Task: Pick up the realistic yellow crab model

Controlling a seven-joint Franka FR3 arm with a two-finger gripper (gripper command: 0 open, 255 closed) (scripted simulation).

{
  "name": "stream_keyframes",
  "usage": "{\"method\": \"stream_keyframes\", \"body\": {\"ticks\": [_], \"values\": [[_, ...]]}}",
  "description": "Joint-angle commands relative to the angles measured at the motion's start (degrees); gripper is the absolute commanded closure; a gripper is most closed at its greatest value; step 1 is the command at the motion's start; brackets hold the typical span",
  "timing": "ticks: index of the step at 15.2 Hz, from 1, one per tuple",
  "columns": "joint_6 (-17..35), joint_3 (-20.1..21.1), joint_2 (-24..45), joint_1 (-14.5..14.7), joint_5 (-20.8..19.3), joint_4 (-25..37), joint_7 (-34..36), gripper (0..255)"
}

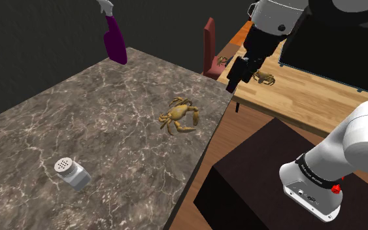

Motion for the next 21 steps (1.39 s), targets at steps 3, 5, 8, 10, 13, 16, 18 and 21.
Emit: {"method": "stream_keyframes", "body": {"ticks": [3, 5, 8, 10, 13, 16, 18, 21], "values": [[7.1, 4.9, 4.8, 1.5, 2.0, 0.5, 3.0, 0], [10.6, 7.4, 7.5, 2.0, 2.5, 1.1, 4.7, 0], [15.8, 11.4, 11.9, 2.3, 2.6, 2.6, 7.5, 0], [19.1, 14.1, 15.2, 2.2, 1.9, 3.9, 9.6, 0], [23.9, 18.4, 20.5, 1.5, -0.3, 6.3, 13.4, 0], [26.5, 19.7, 22.5, 1.2, -1.2, 5.9, 14.5, 0], [28.3, 20.1, 23.4, 1.1, -1.4, 5.0, 14.8, 0], [30.9, 20.8, 24.9, 0.8, -2.0, 3.8, 15.2, 0]]}}
